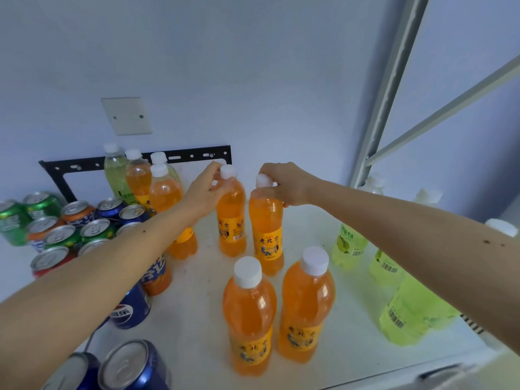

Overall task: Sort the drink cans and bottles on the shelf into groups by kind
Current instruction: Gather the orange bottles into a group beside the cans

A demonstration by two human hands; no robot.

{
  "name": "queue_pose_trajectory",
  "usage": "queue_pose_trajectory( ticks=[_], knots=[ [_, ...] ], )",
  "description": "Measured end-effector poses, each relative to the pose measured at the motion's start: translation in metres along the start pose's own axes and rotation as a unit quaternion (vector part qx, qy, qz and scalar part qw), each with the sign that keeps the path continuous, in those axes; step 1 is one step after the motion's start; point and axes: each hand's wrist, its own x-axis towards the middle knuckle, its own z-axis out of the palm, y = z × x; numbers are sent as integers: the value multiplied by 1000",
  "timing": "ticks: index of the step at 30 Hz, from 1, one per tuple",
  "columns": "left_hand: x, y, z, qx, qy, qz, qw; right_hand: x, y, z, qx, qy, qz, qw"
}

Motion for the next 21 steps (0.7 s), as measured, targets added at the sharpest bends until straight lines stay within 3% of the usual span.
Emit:
queue_pose_trajectory(
  ticks=[15,21],
  knots=[
    [-81,39,16,22,-35,30,999,-63,2,2,-11,25,-6,1000],
    [-88,44,13,54,-71,7,996,-70,1,7,-25,31,12,999]
  ],
)
